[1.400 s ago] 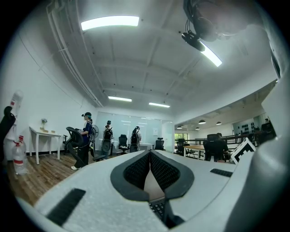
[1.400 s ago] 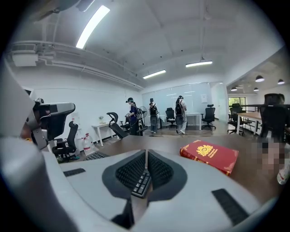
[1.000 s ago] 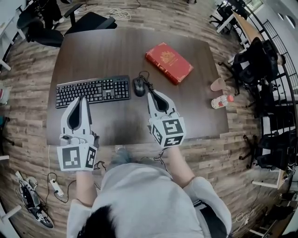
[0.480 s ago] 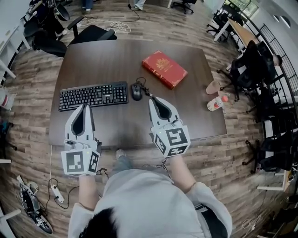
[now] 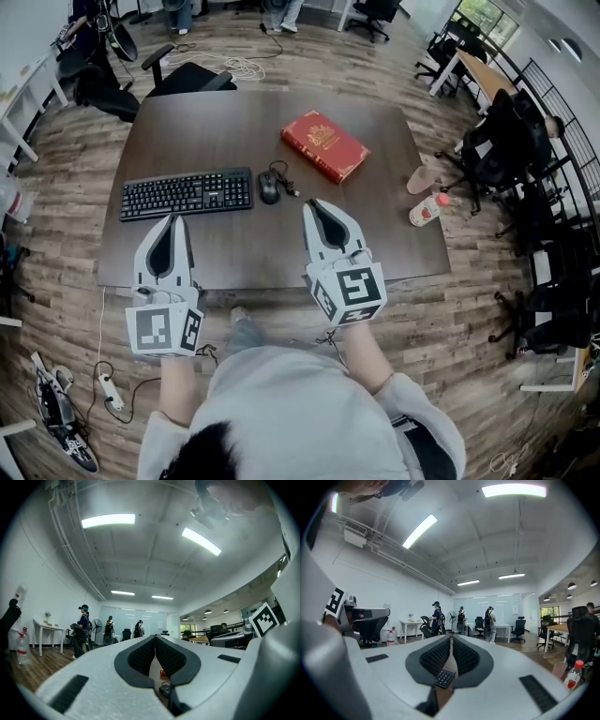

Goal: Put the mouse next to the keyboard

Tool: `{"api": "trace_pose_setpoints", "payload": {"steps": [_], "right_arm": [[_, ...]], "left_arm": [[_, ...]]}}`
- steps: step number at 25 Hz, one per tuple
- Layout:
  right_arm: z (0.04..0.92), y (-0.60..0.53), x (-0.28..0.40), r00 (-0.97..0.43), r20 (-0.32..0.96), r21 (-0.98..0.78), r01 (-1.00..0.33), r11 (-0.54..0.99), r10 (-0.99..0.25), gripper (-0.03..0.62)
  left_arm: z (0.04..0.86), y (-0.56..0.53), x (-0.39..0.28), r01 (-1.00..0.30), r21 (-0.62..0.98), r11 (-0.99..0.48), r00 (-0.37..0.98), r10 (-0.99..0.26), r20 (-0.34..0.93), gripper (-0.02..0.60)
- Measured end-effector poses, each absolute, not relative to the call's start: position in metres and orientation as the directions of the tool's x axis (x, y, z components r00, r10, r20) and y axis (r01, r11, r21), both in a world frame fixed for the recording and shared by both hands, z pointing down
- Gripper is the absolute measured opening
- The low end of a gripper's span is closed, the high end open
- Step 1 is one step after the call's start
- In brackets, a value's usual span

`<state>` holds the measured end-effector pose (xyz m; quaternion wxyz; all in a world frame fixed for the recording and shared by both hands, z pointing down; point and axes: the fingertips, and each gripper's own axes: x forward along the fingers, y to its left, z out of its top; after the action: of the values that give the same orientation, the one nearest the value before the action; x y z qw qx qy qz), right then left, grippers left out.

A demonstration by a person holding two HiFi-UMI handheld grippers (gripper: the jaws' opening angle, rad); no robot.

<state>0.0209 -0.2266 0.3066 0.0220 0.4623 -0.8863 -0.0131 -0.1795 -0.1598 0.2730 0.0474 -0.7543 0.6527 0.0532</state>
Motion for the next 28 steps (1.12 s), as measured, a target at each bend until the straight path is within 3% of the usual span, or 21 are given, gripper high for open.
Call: {"api": "trace_pose_setpoints", "payload": {"steps": [28], "right_arm": [[0.283, -0.205, 0.061, -0.581, -0.043, 0.062, -0.814, 0.578, -0.813, 0.023]], "left_arm": [[0.264, -0.133, -0.14, -0.994, -0.017, -0.107, 0.108, -0.981, -0.164, 0.01]]}}
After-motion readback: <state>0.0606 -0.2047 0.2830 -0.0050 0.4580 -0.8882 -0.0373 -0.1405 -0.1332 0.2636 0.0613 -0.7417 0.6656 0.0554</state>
